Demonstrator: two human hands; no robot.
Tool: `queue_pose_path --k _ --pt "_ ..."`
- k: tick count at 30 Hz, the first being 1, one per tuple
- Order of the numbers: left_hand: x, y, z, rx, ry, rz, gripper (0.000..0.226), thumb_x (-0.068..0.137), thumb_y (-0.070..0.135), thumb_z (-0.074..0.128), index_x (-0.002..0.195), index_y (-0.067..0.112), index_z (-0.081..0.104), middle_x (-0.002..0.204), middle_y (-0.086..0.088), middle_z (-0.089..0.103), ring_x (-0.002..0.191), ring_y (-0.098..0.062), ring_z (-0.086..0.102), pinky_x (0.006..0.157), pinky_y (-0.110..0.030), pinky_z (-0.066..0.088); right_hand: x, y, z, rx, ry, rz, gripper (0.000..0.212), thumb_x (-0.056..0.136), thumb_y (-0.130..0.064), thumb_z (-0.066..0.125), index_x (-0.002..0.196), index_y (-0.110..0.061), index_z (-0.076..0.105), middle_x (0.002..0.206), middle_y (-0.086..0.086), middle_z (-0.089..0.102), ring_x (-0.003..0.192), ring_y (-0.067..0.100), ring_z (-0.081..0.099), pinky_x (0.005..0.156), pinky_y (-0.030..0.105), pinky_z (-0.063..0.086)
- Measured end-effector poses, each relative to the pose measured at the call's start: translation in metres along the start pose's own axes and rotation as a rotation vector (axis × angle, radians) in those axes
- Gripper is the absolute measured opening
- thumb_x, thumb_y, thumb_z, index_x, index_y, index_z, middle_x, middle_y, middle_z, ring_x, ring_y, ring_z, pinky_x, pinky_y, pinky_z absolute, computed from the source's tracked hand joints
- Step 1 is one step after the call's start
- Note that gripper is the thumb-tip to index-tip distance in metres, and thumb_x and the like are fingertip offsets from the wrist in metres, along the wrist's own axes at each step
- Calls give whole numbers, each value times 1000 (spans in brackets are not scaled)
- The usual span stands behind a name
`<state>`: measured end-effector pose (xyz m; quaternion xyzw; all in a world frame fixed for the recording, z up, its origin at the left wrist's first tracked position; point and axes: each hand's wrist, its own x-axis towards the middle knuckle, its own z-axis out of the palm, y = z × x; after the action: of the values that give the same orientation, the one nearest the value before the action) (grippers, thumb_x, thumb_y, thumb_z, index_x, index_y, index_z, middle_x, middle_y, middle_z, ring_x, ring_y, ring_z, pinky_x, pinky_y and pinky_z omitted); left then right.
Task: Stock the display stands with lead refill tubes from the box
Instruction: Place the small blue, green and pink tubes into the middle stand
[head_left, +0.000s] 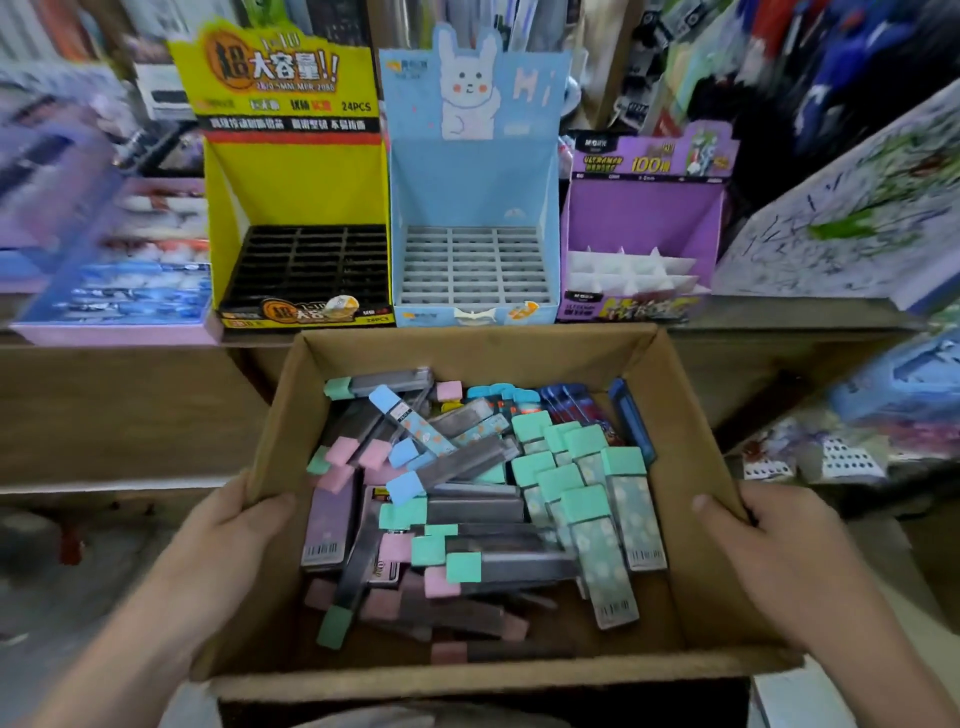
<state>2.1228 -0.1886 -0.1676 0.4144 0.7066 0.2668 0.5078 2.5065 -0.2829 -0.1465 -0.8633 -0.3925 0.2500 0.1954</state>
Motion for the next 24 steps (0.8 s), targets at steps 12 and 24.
queue_pose_path --k 12,24 --pt "-30 28 -1 357 209 486 55 90 18 69 140 33 50 133 15 58 122 -9 56 102 -38 46 3 -20 -5 -143 61 -218 7 100 -28 63 93 -30 65 74 -12 65 68 6 60 54 25 40" --pt "10 58 46 812 -302 518 32 81 37 75 110 43 61 101 22 55 94 2 57 81 -20 50 14 -115 33 -128 -505 -622 43 87 -29 82 128 -31 68 108 -18 67 96 -2 64 90 21 56"
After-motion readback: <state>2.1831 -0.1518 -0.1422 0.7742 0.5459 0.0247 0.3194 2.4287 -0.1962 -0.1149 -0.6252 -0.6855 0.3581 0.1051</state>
